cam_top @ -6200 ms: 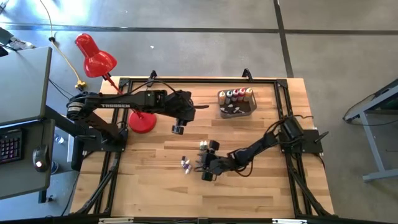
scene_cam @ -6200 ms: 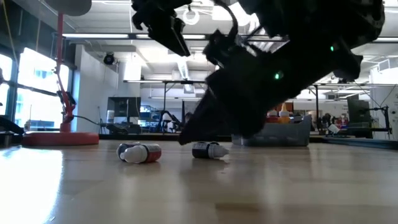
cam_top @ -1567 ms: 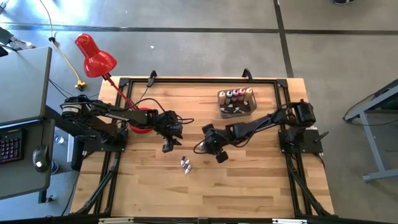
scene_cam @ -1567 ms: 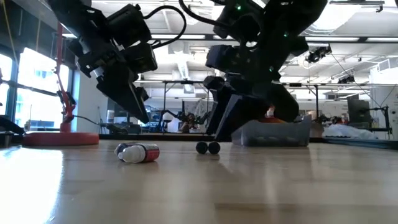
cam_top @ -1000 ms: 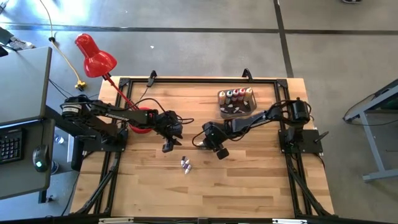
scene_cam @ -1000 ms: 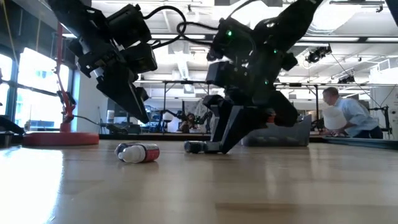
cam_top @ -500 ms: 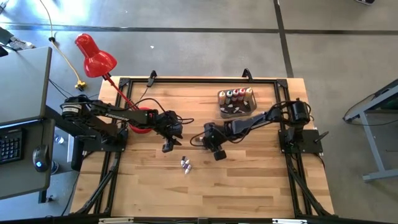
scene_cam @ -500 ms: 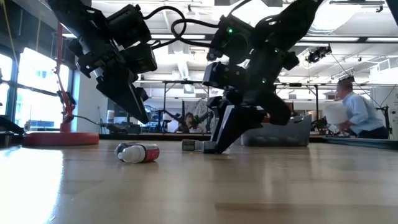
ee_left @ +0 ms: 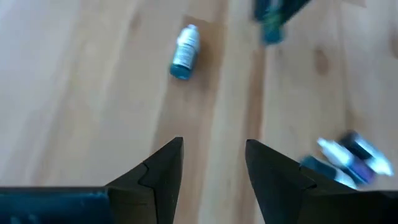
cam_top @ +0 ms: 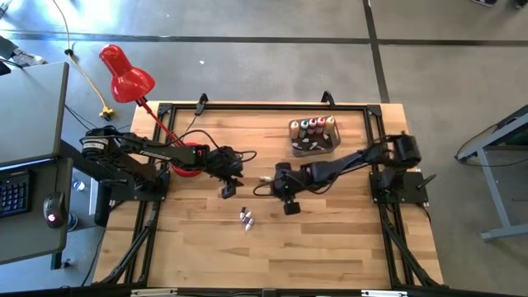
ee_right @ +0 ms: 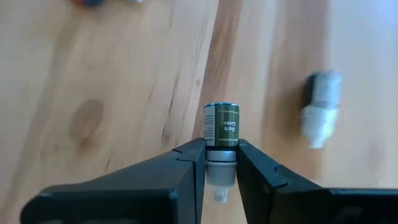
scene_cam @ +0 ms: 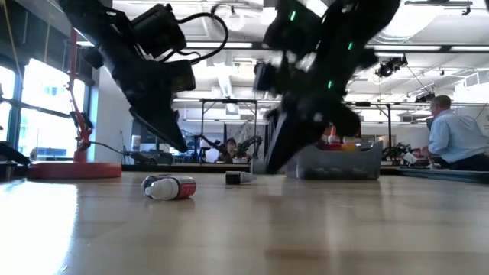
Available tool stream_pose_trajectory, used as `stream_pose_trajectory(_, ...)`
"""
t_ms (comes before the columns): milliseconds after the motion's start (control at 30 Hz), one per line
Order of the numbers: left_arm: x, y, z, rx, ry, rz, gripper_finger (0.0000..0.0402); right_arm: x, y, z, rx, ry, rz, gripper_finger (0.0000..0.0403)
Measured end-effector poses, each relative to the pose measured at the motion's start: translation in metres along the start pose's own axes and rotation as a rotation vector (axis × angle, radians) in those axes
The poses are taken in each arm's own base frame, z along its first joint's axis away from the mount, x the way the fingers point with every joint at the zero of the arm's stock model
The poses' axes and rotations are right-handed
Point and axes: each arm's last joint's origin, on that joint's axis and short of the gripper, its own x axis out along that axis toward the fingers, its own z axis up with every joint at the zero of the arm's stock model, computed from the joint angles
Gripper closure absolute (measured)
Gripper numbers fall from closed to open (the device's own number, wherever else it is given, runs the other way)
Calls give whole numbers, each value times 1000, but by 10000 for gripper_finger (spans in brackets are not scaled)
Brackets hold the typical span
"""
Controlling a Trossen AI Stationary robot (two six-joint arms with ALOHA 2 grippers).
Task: Pick & Place food coloring
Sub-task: Put the right small green food coloring bottle into the bin
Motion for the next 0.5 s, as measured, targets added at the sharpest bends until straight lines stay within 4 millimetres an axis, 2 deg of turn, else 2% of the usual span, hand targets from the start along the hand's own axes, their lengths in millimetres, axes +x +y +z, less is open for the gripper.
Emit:
stream_pose_trajectory(100,0,1,2,-21,-27,46,229,-27,0,5,-35,22,-116,332)
stream_pose_trajectory(200,0,1,5,-18,-54,47,229,-59,-8,1,-43,102,-306,332)
stream_pose_trajectory(333,-1,0,8,-14,-93,39,229,-101,-30,-11,38,217,-587,336)
stream_pose_trajectory(433,-1,0,12,-11,-138,56,229,-122,-53,-25,170,290,-660,333)
stream_pose_trajectory(500,-1,1,14,-13,-159,97,229,-129,-70,-35,282,320,-682,329)
